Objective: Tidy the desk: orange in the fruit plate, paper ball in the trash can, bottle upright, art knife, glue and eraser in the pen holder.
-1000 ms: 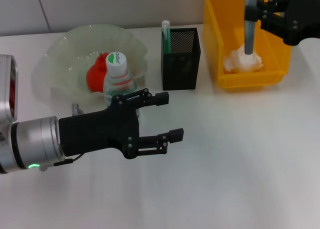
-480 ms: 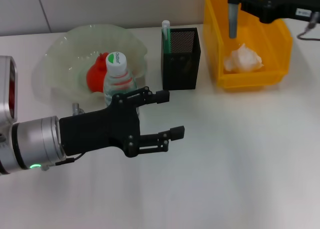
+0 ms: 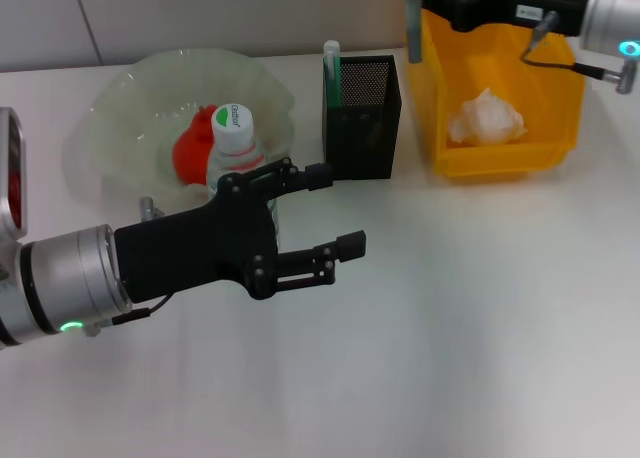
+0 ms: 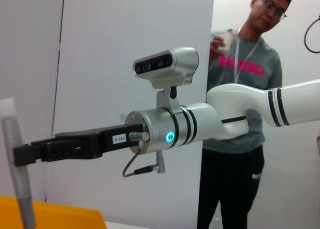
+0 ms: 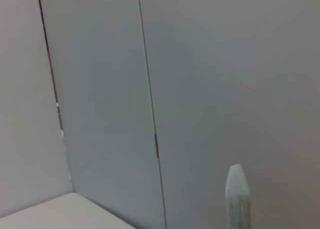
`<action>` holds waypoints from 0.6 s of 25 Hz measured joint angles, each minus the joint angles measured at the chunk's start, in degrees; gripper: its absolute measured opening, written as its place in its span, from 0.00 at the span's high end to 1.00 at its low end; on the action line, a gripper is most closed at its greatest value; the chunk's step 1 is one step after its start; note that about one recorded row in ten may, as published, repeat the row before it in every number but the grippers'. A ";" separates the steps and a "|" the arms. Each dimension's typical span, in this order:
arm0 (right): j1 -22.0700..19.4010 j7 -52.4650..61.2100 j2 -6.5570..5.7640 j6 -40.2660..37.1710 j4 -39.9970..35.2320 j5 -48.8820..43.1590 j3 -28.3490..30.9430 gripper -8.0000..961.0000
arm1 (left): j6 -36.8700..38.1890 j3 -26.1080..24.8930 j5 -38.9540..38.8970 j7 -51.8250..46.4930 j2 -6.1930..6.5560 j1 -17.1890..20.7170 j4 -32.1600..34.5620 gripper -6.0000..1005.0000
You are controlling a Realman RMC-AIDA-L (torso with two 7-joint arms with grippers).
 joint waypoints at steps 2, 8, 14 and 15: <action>0.94 -1.00 0.60 1.99 0.96 0.06 0.00 0.85 | -0.01 0.00 -0.25 0.14 0.00 0.05 -0.07 0.19; 3.36 -3.63 2.15 6.96 3.89 0.14 0.31 0.85 | -0.02 -0.02 -2.13 0.70 0.00 0.37 -0.65 0.19; 5.09 -7.67 3.39 10.34 7.78 1.71 0.56 0.85 | 0.05 -0.04 -2.45 0.74 0.00 0.22 -0.74 0.19; 5.09 -7.67 3.39 10.34 7.78 1.71 0.56 0.85 | 0.05 -0.04 -2.48 0.74 0.00 0.20 -0.74 0.19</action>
